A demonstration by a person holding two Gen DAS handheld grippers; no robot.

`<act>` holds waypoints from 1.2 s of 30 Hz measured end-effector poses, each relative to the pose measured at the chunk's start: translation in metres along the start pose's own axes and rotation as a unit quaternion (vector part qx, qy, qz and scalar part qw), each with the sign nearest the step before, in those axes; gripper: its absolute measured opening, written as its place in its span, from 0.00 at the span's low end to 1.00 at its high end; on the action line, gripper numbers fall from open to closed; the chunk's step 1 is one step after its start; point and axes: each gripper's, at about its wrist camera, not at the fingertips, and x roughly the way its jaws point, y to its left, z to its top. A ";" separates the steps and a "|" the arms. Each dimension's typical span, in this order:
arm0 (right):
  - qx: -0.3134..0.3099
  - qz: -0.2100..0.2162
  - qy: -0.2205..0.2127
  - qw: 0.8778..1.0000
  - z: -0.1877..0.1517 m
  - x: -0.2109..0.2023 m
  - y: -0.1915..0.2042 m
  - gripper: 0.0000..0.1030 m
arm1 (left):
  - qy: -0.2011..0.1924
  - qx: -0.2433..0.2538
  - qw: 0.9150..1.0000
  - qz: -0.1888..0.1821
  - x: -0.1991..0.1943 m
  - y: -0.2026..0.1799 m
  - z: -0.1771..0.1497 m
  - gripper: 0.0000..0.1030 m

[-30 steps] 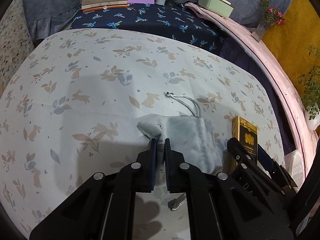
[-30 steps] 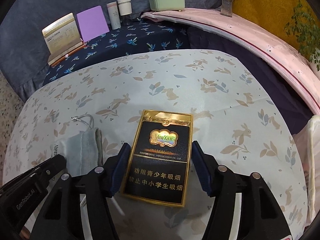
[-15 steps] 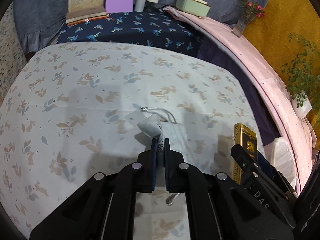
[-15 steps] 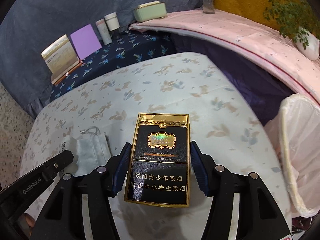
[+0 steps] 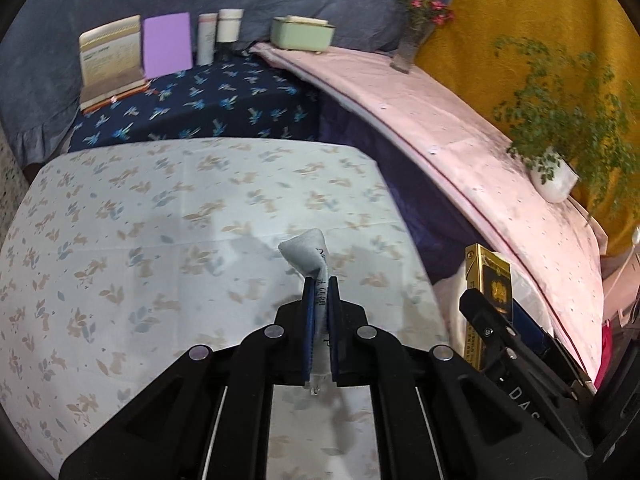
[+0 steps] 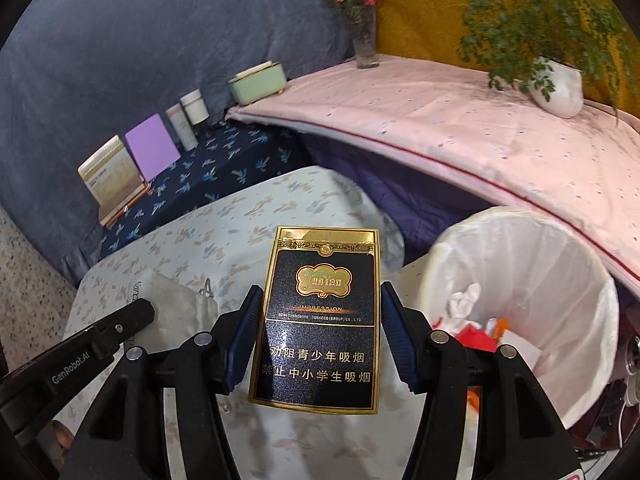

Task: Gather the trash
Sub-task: 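Carry pouch and cigarette pack over the trash bin and open both tools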

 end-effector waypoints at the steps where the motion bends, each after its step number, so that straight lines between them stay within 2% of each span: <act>1: 0.004 -0.002 -0.003 1.000 0.001 -0.005 -0.008 0.54 | -0.002 0.007 1.000 -0.004 -0.002 -0.010 0.000 0.05; 10: 0.048 -0.030 -0.029 0.998 0.000 -0.041 -0.083 0.54 | -0.004 0.065 0.997 -0.051 -0.015 -0.101 -0.004 0.05; 18: 0.091 -0.059 -0.038 0.993 -0.007 -0.060 -0.148 0.54 | 0.006 0.110 0.991 -0.082 -0.010 -0.172 -0.015 0.05; 22: 0.107 -0.070 -0.035 0.991 -0.012 -0.063 -0.173 0.55 | 0.015 0.124 0.988 -0.089 -0.004 -0.196 -0.019 0.05; 28: 0.120 -0.078 -0.030 0.989 -0.017 -0.062 -0.194 0.55 | 0.036 0.118 0.987 -0.104 0.013 -0.208 -0.023 0.09; 29: 0.121 -0.078 -0.029 0.989 -0.017 -0.061 -0.196 0.55 | 0.037 0.119 0.987 -0.102 0.015 -0.208 -0.024 0.15; 30: 0.123 -0.078 -0.028 0.989 -0.018 -0.060 -0.198 0.55 | 0.038 0.120 0.987 -0.096 0.018 -0.209 -0.024 0.25; 32: 0.124 -0.077 -0.027 0.989 -0.019 -0.058 -0.199 0.55 | 0.035 0.118 0.988 -0.090 0.020 -0.207 -0.025 0.35; 36: 0.122 -0.072 -0.023 0.990 -0.019 -0.052 -0.198 0.55 | 0.036 0.112 0.990 -0.083 0.024 -0.201 -0.025 0.40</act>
